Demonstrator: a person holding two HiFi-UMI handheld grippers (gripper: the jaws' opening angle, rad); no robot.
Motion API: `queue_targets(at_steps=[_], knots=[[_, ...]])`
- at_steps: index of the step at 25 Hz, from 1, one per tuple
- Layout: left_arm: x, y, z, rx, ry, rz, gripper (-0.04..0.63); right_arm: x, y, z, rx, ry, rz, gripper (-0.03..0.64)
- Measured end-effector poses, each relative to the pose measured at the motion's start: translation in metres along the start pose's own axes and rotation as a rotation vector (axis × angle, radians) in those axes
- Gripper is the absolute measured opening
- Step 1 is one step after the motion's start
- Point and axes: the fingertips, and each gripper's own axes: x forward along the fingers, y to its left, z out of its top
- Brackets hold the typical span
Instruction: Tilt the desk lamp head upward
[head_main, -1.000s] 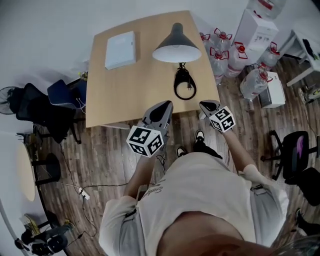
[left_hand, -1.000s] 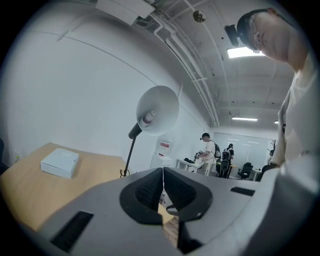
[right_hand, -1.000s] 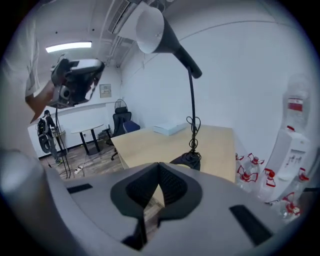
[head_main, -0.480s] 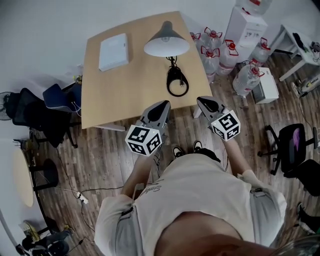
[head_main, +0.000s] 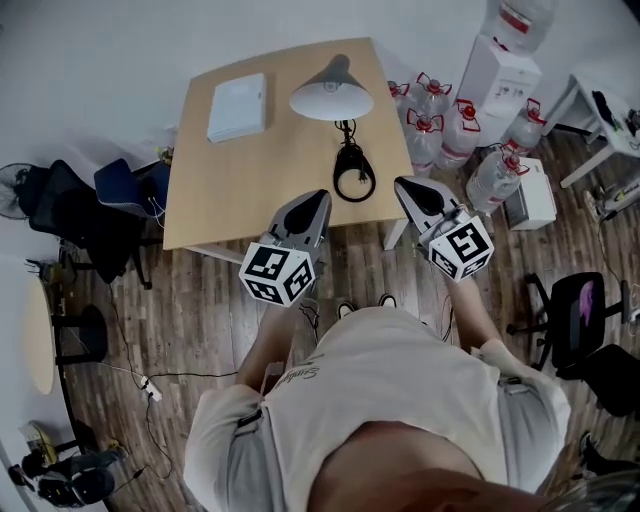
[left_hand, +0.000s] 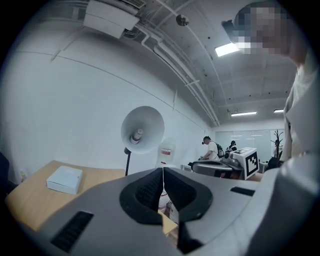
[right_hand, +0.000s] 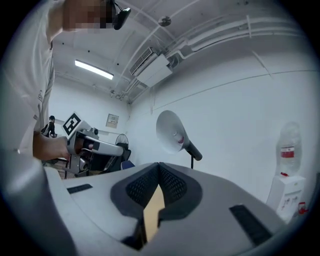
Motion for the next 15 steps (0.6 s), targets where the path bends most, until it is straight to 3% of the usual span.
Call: queue_targets(at_steps=[15], knots=[[-0.004, 0.021, 0.027, 0.048, -0.052, 0.103, 0.017, 0.001, -0.003, 0.053, -0.080, -0.079, 0.051, -0.003]])
